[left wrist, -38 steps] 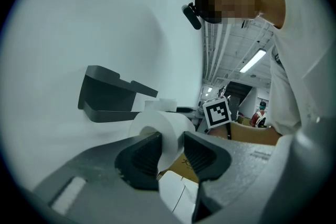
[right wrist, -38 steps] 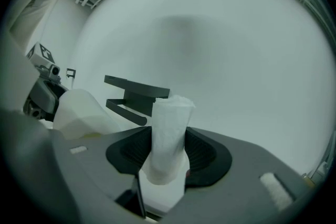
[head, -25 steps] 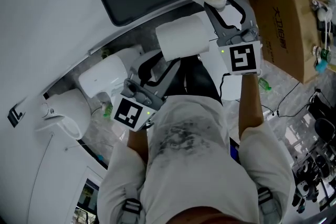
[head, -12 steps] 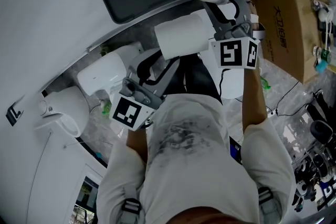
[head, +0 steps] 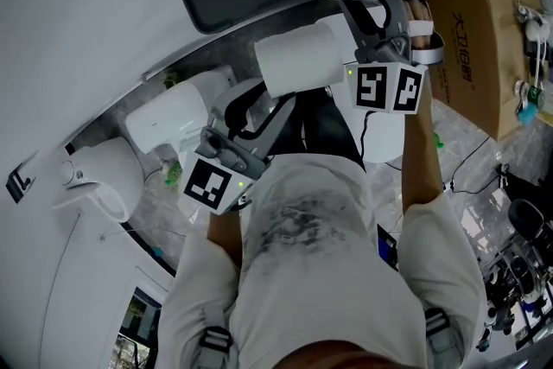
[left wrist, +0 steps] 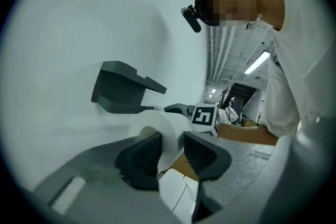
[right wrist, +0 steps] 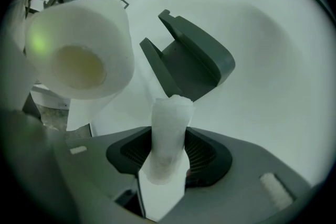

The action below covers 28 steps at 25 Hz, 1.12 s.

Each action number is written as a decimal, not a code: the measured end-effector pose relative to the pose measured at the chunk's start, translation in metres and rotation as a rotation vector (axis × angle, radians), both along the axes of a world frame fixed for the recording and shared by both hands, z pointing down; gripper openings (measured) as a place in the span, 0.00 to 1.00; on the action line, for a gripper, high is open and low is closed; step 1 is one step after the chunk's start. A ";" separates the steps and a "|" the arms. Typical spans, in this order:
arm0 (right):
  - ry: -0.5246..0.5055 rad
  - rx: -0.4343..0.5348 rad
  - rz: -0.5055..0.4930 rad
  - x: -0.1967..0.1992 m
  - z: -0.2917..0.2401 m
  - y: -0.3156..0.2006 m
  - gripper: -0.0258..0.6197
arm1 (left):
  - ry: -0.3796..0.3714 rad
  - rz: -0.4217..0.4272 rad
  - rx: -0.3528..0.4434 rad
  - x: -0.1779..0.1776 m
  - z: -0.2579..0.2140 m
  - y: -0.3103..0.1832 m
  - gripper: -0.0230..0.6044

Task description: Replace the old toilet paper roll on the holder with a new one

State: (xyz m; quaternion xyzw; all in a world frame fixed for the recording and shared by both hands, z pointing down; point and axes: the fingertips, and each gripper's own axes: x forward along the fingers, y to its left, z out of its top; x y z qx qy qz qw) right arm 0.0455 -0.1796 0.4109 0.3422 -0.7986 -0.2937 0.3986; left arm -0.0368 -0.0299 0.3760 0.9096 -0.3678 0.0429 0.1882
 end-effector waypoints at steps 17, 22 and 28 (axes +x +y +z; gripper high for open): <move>0.116 0.127 -0.064 -0.021 -0.015 0.006 0.35 | 0.020 -0.054 -0.009 -0.018 0.004 0.002 0.27; 0.158 0.166 -0.080 -0.028 -0.020 0.012 0.35 | 0.025 -0.070 -0.009 -0.025 0.003 0.006 0.27; 0.187 0.185 -0.094 -0.041 -0.021 0.016 0.34 | 0.030 -0.086 -0.009 -0.035 0.004 0.010 0.27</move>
